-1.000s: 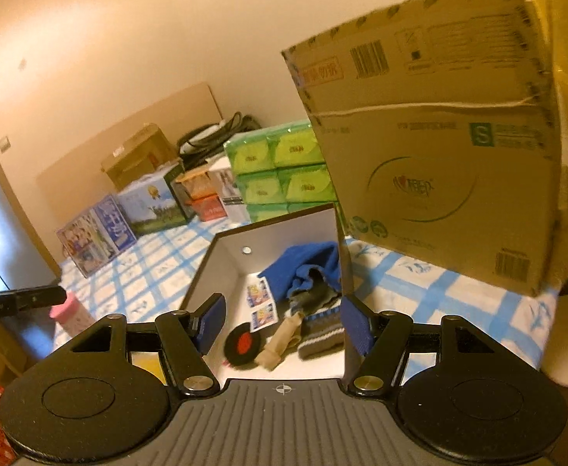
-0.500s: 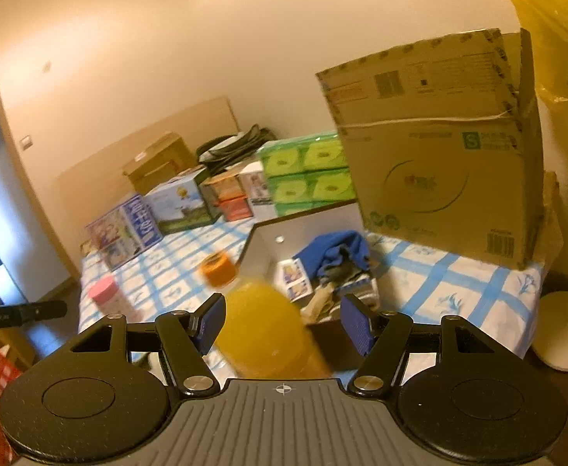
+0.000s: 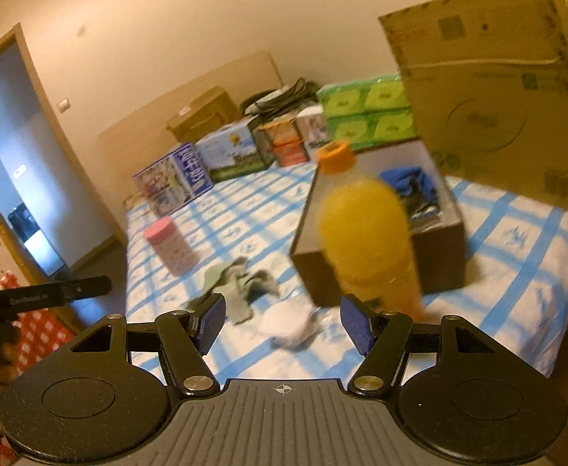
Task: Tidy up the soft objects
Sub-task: 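Withdraw both open grippers from the box back over the bed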
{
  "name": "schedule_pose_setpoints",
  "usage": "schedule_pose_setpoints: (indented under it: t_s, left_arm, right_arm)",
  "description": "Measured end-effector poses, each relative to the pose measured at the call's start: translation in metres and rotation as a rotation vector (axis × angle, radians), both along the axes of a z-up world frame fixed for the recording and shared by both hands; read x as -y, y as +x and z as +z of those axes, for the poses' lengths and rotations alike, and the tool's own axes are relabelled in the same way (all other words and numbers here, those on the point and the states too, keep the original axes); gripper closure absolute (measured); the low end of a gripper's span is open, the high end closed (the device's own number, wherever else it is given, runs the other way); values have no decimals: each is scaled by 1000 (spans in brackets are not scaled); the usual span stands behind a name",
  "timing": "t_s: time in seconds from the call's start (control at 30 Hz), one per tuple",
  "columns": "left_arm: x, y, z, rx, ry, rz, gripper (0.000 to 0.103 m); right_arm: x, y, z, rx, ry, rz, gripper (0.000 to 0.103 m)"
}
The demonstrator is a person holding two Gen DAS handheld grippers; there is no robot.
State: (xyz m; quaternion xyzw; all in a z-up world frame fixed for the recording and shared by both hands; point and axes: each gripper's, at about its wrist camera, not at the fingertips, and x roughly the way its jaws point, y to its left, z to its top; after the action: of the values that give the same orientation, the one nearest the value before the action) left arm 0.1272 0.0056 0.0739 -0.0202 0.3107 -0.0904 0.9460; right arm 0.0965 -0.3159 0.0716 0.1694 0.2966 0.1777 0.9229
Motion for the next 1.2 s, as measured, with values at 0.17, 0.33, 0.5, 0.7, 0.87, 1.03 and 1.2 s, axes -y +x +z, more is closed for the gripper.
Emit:
schedule_pose_setpoints:
  t_s: [0.17, 0.33, 0.5, 0.7, 0.87, 1.03, 1.2]
  left_arm:
    - [-16, -8, -11, -19, 14, 7, 58]
    - [-29, -12, -21, -35, 24, 15, 55]
    - [-44, -12, -34, -66, 16, 33, 55]
    - [-56, -10, -44, -83, 28, 61, 55]
    - [-66, -3, -55, -112, 28, 86, 55]
    - [-72, 6, -65, -124, 28, 107, 55]
    - [-75, 17, -75, -134, 42, 121, 55]
  right_arm:
    - [-24, -8, -12, -25, -8, 7, 37]
    - [-45, -10, -24, -75, -33, 5, 37]
    - [-63, -8, -35, -111, -39, 25, 37]
    - [-90, -2, -45, -120, -119, 62, 37]
    - [-108, 10, -59, -146, -151, 84, 37]
    - [-124, 22, -68, -116, -229, 100, 37]
    - [-135, 36, -80, -86, -304, 109, 37]
